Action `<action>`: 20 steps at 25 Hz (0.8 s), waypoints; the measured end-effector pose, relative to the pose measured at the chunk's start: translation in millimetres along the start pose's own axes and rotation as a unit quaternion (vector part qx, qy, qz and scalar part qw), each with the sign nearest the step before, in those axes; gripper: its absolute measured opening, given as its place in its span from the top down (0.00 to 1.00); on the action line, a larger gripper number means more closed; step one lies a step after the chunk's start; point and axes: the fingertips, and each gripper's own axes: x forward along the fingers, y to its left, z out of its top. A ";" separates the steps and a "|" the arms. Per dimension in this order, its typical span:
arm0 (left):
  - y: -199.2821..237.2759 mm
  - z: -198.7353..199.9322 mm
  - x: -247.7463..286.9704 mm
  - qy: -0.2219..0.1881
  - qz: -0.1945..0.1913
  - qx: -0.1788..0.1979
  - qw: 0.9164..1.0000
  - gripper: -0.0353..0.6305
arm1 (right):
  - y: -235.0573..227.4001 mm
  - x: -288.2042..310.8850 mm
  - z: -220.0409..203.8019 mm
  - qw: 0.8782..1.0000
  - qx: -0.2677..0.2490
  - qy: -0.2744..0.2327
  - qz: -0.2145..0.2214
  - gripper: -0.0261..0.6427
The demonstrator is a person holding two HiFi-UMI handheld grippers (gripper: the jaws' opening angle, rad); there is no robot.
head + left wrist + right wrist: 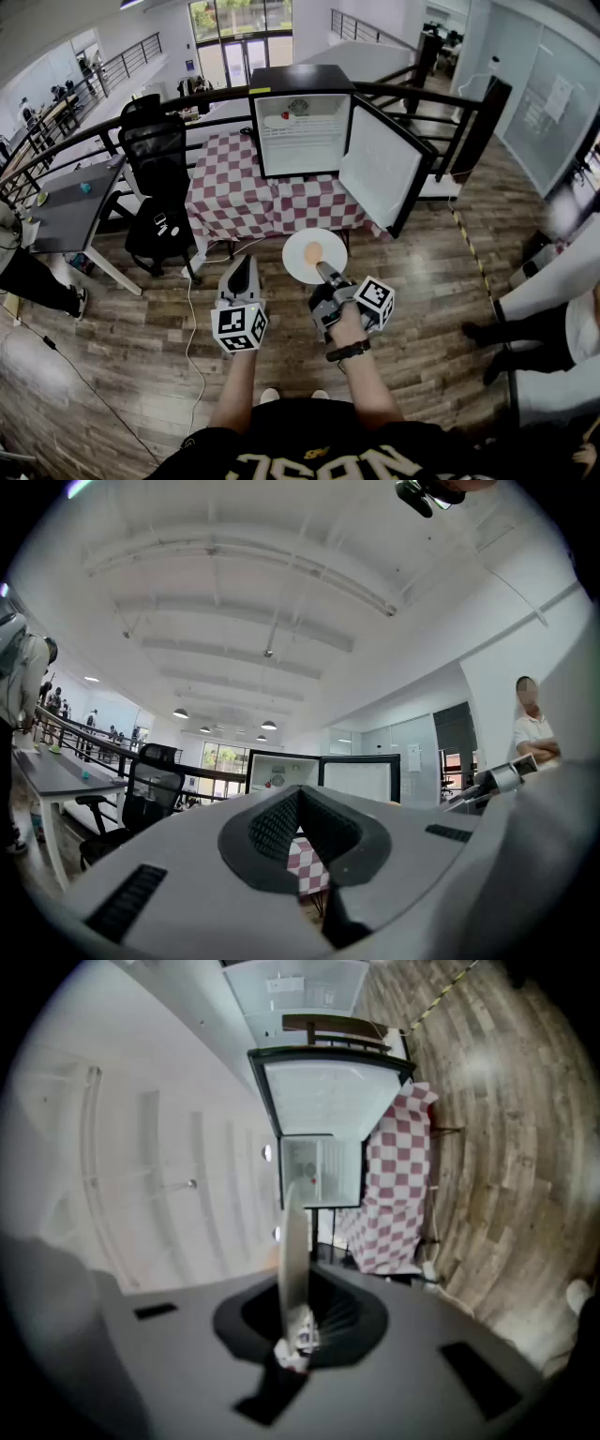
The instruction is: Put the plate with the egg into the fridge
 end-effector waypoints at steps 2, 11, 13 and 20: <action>-8.5 -3.3 -0.6 0.002 0.002 -0.001 1.000 0.91 | -2.9 -5.3 2.2 1.000 0.001 0.005 -0.001 0.91; -54.7 -13.1 -6.2 0.012 0.002 -0.004 1.000 0.91 | -6.0 -37.2 12.1 1.000 0.001 0.025 0.001 0.91; -65.3 -16.6 -9.1 0.015 -0.001 -0.002 1.000 0.91 | -7.2 -44.0 17.6 1.000 -0.004 0.023 0.001 0.91; -75.7 -19.6 -18.4 0.024 0.001 0.002 1.000 0.91 | -13.2 -56.8 22.1 1.000 0.013 0.017 0.004 0.91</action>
